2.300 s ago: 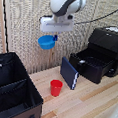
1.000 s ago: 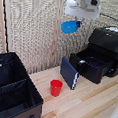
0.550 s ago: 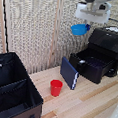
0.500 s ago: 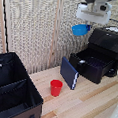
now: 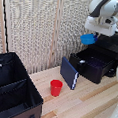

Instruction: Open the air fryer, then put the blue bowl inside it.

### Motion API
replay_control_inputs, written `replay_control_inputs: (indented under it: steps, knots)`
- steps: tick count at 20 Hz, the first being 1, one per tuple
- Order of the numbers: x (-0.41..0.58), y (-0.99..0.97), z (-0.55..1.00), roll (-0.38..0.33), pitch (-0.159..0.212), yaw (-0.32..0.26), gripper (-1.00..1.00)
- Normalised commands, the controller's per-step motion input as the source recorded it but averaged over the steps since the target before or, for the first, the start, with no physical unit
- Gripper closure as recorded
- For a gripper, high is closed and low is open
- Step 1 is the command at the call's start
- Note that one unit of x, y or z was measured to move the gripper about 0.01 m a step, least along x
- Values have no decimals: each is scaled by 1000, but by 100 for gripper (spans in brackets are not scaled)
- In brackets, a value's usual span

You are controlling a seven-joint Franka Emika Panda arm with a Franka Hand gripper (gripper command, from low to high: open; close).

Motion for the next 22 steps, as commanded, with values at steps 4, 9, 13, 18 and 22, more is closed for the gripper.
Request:
replay_control_inputs:
  steps: [4, 9, 13, 18, 22]
  knots:
    - [-206, -132, -560, 0, 11, -43, 100]
    - [-189, -112, -611, -24, 24, -17, 100]
    - [-121, -156, -608, -52, 17, -5, 100]
    - [-17, -118, -487, -74, 0, 0, 100]
    - [0, -38, 23, -6, 0, -1, -100]
